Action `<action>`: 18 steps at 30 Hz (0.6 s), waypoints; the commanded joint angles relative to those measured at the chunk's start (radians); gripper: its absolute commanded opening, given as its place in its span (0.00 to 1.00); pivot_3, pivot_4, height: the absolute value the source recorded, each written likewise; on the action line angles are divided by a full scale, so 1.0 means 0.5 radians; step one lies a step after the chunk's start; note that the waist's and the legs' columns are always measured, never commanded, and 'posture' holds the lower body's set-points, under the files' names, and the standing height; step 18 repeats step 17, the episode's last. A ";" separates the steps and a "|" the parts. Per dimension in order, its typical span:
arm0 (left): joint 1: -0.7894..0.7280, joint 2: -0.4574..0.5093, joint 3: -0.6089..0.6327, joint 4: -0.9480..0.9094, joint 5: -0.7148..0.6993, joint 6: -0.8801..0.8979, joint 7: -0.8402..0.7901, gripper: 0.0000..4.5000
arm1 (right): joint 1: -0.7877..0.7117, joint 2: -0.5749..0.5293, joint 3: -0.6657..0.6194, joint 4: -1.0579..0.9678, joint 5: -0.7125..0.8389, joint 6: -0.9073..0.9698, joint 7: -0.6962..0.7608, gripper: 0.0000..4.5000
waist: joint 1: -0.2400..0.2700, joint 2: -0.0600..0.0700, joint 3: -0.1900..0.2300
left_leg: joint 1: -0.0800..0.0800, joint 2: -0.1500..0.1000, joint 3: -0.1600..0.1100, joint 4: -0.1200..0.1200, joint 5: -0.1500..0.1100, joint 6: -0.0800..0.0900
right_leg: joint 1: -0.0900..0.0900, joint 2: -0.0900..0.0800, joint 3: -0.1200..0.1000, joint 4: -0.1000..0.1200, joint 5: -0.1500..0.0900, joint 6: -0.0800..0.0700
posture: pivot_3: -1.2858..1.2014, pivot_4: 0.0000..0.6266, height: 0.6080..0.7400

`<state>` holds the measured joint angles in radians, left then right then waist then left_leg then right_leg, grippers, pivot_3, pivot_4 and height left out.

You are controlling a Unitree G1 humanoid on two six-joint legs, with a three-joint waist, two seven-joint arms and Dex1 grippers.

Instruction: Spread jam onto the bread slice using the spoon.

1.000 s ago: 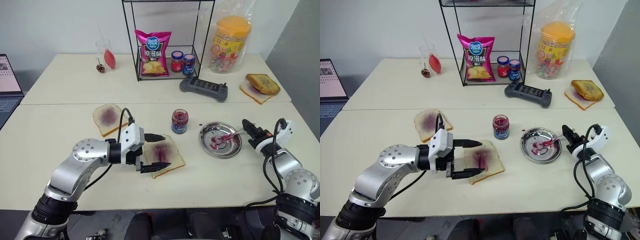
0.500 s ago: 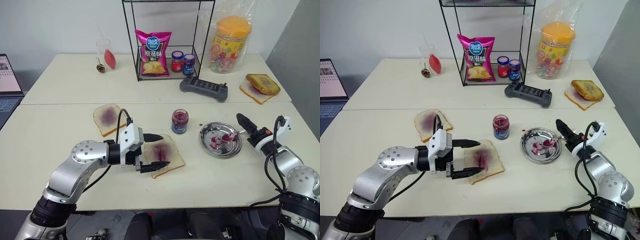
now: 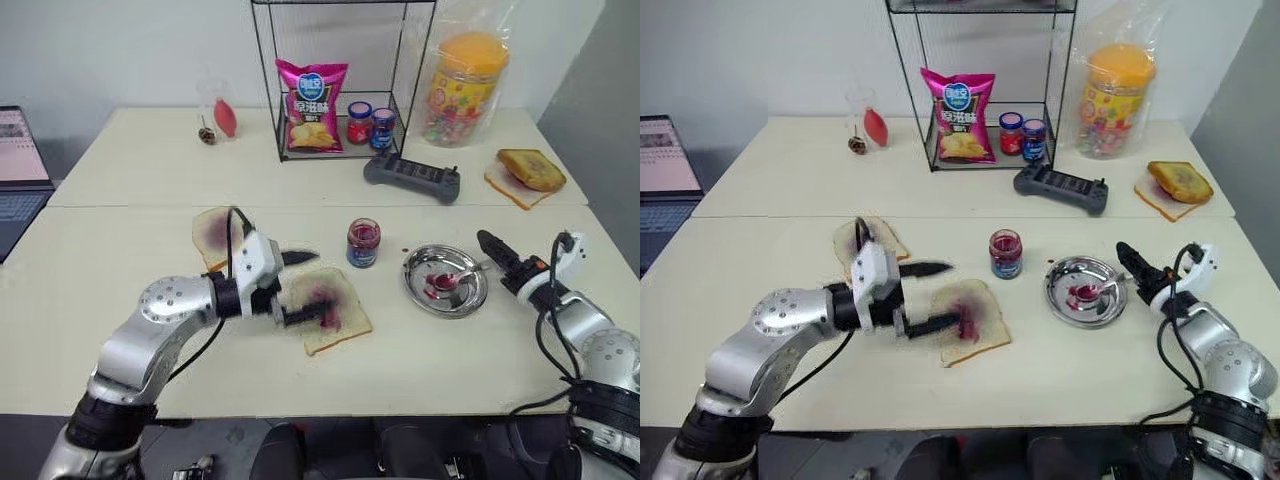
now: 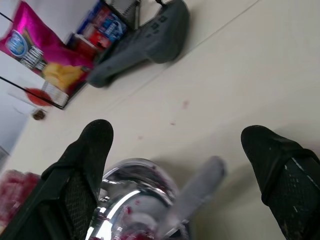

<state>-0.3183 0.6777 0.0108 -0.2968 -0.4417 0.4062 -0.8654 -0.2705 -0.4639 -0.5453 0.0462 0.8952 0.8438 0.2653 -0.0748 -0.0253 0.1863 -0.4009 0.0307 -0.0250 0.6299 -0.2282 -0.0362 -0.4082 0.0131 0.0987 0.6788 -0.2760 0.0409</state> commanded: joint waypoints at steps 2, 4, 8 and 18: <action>-0.204 0.155 0.311 0.376 0.110 -0.169 0.081 1.00 | 0.055 -0.441 -0.066 -0.079 -0.072 0.009 0.283 1.00 | 0.003 0.001 0.000 | 0.000 0.000 0.001 0.000 0.000 0.000 | 0.000 0.000 0.001 -0.001 0.000 0.000 | 0.52 0.24 1.00; -0.233 0.194 0.375 0.442 0.058 -0.121 0.052 1.00 | 0.016 -0.558 -0.048 -0.054 -0.056 0.041 0.381 1.00 | -0.011 0.002 0.001 | 0.000 -0.001 0.004 0.000 0.000 0.000 | -0.001 -0.001 0.003 -0.001 0.000 0.001 | 0.52 0.24 1.00; -0.184 0.456 0.436 0.517 -0.098 0.200 -0.225 1.00 | 0.223 -1.096 0.273 -0.229 -0.223 -0.064 1.162 1.00 | -0.020 0.001 0.002 | 0.001 0.001 0.003 -0.001 0.000 0.000 | -0.001 0.000 0.003 -0.002 0.000 0.001 | 0.52 0.24 1.00; -0.061 0.697 0.576 0.614 -0.227 0.524 -0.401 1.00 | 0.330 -1.388 0.297 -0.267 -0.221 -0.004 1.646 1.00 | -0.016 -0.006 0.008 | 0.001 0.000 0.001 0.000 0.000 0.000 | 0.000 -0.002 -0.002 -0.001 -0.002 0.003 | 0.52 0.24 1.00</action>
